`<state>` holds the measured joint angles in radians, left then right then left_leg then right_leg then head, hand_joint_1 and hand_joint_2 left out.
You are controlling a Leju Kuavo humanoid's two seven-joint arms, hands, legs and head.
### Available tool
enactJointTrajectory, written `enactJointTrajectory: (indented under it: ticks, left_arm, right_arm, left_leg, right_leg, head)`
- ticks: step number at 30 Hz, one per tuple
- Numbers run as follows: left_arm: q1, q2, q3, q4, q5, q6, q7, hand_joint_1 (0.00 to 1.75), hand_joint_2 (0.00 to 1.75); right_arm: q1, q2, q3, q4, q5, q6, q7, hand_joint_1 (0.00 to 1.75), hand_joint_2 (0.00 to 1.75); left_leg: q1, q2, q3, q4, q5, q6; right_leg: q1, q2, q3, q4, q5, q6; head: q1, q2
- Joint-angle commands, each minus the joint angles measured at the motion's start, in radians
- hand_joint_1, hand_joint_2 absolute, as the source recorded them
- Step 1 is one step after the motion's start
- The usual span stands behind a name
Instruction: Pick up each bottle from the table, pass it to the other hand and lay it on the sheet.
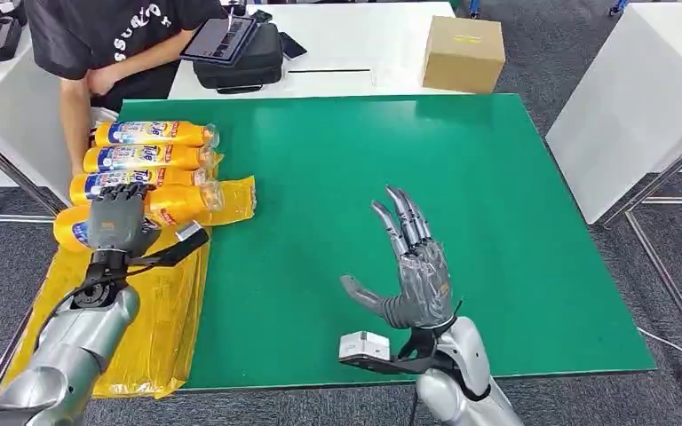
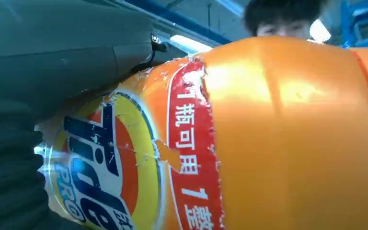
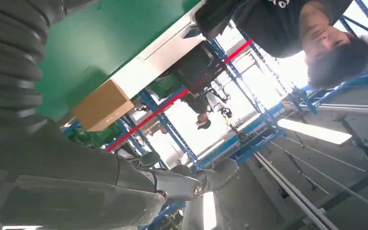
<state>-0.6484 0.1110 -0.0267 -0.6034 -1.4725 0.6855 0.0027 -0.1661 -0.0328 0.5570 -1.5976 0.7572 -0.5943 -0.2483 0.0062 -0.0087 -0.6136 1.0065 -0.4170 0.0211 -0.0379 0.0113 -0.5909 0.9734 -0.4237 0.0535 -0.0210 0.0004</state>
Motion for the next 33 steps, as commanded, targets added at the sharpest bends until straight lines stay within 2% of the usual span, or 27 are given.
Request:
enactJointTrajectory:
  ticks: [1, 11, 12, 13, 23, 33]
  left_arm:
    - [-0.124, 0.042, 0.033, 0.219, 0.018, -0.014, 0.015, 1.75, 1.75]
    - [-0.134, 0.055, 0.063, 0.249, 0.034, -0.056, 0.047, 1.75, 1.75]
    - [-0.134, 0.050, 0.078, 0.251, 0.054, -0.070, 0.035, 0.38, 1.75]
    - [-0.133, 0.046, 0.093, 0.251, 0.075, -0.085, 0.016, 0.00, 1.75]
    - [-0.144, 0.027, 0.098, 0.252, 0.087, -0.127, 0.004, 0.00, 1.75]
    - [-0.141, -0.001, 0.159, 0.211, 0.197, -0.222, -0.084, 0.00, 1.75]
  right_arm:
    - [-0.020, -0.012, 0.018, 0.026, 0.003, 0.011, 0.016, 0.00, 1.75]
    - [-0.015, -0.007, 0.016, 0.033, 0.002, 0.020, 0.018, 0.00, 1.75]
    - [-0.010, -0.005, 0.014, 0.030, 0.003, 0.022, 0.018, 0.00, 1.75]
    - [-0.004, -0.004, 0.013, 0.028, 0.005, 0.023, 0.017, 0.00, 1.75]
    - [-0.001, 0.000, 0.008, 0.024, 0.015, 0.033, 0.029, 0.00, 1.75]
    - [-0.001, 0.015, -0.021, 0.046, 0.007, 0.036, 0.038, 0.00, 1.75]
  left_leg:
    - [0.001, 0.000, 0.004, 0.001, -0.002, -0.001]
    - [0.001, 0.001, 0.002, 0.001, -0.001, -0.001]
    - [0.001, 0.001, 0.002, 0.000, -0.001, -0.001]
    - [0.001, 0.000, 0.003, 0.000, -0.002, -0.001]
    - [0.001, -0.001, 0.001, 0.000, -0.001, -0.001]
    - [0.001, -0.001, 0.002, 0.000, 0.000, -0.001]
  right_leg:
    - [0.002, -0.001, 0.004, 0.000, -0.002, -0.004]
    - [0.001, -0.001, 0.003, 0.000, -0.001, -0.003]
    - [0.001, -0.001, 0.002, 0.000, -0.001, -0.003]
    - [0.002, -0.002, 0.005, -0.001, -0.001, -0.004]
    - [0.001, -0.002, 0.002, -0.001, -0.001, -0.002]
    - [0.001, -0.002, 0.003, -0.001, -0.001, -0.002]
  head:
    - [0.000, 0.000]
    - [0.000, 0.000]
    - [0.000, 0.000]
    - [0.000, 0.000]
    - [0.000, 0.000]
    - [0.000, 0.000]
